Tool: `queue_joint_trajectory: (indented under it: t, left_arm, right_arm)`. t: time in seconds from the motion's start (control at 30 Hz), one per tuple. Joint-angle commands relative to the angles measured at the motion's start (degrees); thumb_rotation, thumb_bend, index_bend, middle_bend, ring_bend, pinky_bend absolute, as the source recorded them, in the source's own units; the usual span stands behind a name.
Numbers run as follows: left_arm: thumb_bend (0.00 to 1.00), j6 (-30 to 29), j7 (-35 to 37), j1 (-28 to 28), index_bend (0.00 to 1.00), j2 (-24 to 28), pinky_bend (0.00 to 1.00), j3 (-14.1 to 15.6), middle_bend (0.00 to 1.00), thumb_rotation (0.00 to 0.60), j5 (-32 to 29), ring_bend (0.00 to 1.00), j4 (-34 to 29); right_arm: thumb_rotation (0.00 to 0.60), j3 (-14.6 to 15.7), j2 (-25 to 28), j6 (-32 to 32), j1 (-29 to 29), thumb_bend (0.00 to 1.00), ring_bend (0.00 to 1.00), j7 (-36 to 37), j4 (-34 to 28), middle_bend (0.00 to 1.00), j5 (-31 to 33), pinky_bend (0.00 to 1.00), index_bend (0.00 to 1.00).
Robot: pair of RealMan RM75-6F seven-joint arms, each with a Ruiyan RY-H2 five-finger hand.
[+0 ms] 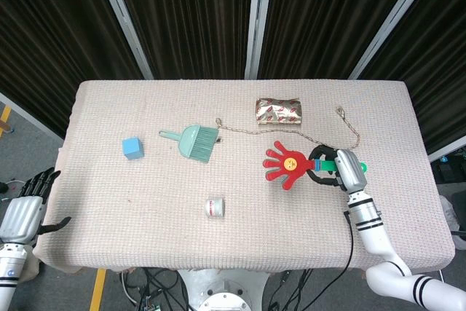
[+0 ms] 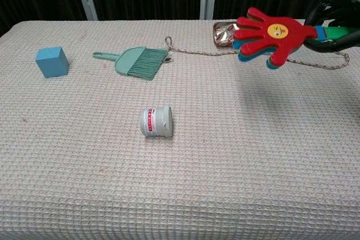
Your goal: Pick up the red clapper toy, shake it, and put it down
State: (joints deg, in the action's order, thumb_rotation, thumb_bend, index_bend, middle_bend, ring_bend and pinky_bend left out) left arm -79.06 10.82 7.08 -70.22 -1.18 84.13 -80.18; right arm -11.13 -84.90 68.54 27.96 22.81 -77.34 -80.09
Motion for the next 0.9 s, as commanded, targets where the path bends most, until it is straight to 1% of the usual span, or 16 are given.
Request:
queue_joint_trajectory:
  t: [0.03, 0.1, 0.2, 0.37, 0.43, 0.5, 0.53, 0.57, 0.73, 0.83, 0.9]
  left_arm:
    - [0.16, -0.1, 0.1, 0.0, 0.03, 0.0, 0.1, 0.0, 0.02, 0.6, -0.1, 0.0, 0.0]
    - [0.16, -0.1, 0.1, -0.1, 0.03, 0.0, 0.1, -0.1, 0.02, 0.6, -0.1, 0.0, 0.1]
    - [0.16, 0.0, 0.2, 0.1, 0.03, 0.1, 0.1, -0.1, 0.02, 0.6, 0.0, 0.0, 0.1]
    - [0.16, 0.1, 0.1, 0.1, 0.03, 0.0, 0.1, -0.1, 0.02, 0.6, 0.0, 0.0, 0.1]
    - [0.16, 0.1, 0.1, 0.1, 0.03, 0.1, 0.1, -0.1, 0.02, 0.6, 0.0, 0.0, 0.1]
    - [0.16, 0.0, 0.0, 0.1, 0.03, 0.1, 0.1, -0.1, 0.02, 0.6, 0.0, 0.0, 0.0]
    - [0.16, 0.1, -0.1, 0.1, 0.03, 0.1, 0.1, -0.1, 0.02, 0.6, 0.1, 0.0, -0.1]
    - [0.16, 0.1, -0.1, 0.1, 0.03, 0.1, 0.1, 0.0, 0.02, 0.6, 0.1, 0.0, -0.1]
    - [0.16, 0.4, -0.3, 0.3, 0.03, 0.1, 0.1, 0.0, 0.02, 0.6, 0.0, 0.0, -0.2]
    - [0.16, 0.6, -0.3, 0.4, 0.03, 0.0, 0.1, 0.0, 0.02, 0.6, -0.1, 0.0, -0.1]
    - [0.16, 0.6, -0.3, 0.3, 0.03, 0.0, 0.1, 0.0, 0.02, 0.6, -0.1, 0.0, -0.1]
  right_arm:
    - [0.6, 0.3, -0.1, -1.9, 1.3, 0.54, 0.82, -12.7, -2.5, 0.74, 1.7, 1.0, 1.0]
    - [0.6, -0.8, 0.5, -2.4, 1.1, 0.54, 0.82, -9.5, -4.9, 0.74, 3.2, 1.0, 1.0]
    - [0.6, -3.2, 1.4, -2.6, 0.2, 0.55, 0.82, -0.6, -8.7, 0.74, 5.4, 1.0, 1.0]
    - [0.6, -7.3, 4.6, -5.5, -2.3, 0.55, 0.82, 22.0, -14.5, 0.74, 9.1, 1.0, 1.0]
    - [0.6, -9.0, 6.2, -8.1, -3.2, 0.55, 0.82, 31.8, -15.9, 0.74, 10.7, 1.0, 1.0]
    - [0.6, -10.2, 7.8, -11.1, -3.9, 0.55, 0.82, 39.8, -16.6, 0.74, 12.0, 1.0, 1.0]
    - [0.6, -10.8, 8.8, -13.2, -4.3, 0.55, 0.82, 44.4, -16.5, 0.74, 12.7, 1.0, 1.0]
    - [0.6, -11.2, 9.2, -14.3, -4.6, 0.55, 0.82, 47.4, -16.3, 0.74, 13.1, 1.0, 1.0]
    - [0.6, -12.5, 9.2, -19.0, -5.5, 0.55, 0.82, 60.6, -12.8, 0.74, 12.4, 1.0, 1.0]
    - [0.6, -12.3, 8.9, -21.6, -5.2, 0.56, 0.82, 66.6, -10.4, 0.74, 9.8, 1.0, 1.0]
    - [0.6, -11.3, 8.6, -22.1, -4.9, 0.56, 0.82, 66.7, -8.5, 0.74, 7.5, 1.0, 1.0]
